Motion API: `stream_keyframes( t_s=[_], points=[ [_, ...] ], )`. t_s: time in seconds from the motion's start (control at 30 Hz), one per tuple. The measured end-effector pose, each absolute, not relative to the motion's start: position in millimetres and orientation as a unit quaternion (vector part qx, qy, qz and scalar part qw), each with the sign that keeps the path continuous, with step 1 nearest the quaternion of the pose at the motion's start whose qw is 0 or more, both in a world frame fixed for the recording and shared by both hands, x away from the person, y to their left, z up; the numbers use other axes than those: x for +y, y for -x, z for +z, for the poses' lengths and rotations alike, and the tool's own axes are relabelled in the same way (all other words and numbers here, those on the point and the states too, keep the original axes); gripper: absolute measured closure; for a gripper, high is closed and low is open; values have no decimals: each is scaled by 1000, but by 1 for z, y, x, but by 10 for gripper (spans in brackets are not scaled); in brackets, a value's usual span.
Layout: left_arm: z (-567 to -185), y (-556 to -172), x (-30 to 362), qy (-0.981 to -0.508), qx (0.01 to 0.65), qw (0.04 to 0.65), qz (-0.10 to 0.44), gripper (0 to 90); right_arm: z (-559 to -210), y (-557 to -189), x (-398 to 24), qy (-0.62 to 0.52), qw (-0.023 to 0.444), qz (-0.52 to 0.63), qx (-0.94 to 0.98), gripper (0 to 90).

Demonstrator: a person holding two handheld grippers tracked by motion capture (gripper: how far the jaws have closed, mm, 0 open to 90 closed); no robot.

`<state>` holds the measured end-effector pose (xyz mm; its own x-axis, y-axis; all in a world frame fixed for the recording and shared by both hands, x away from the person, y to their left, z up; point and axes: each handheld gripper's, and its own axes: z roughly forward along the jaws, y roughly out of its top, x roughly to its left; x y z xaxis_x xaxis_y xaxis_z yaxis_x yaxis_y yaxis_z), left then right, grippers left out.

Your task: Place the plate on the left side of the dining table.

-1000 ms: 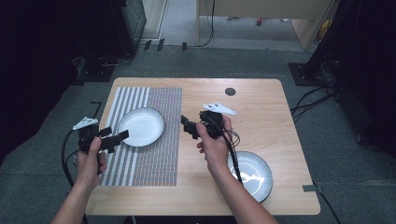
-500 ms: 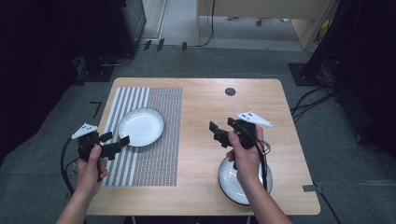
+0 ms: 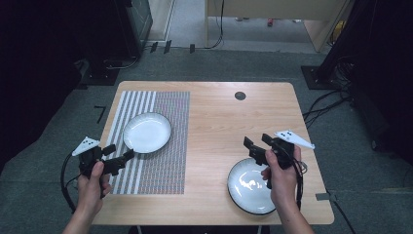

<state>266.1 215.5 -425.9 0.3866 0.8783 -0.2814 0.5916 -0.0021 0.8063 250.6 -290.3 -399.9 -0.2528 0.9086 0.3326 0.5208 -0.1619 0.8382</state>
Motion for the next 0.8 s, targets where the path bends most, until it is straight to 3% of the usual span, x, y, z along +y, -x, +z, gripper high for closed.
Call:
stream_keyframes(
  t_s=[0.8],
  points=[
    [-464, -238, 225, -691, 543, 449, 165, 165, -450, -207, -381, -628, 241, 462, 579, 260]
  ],
)
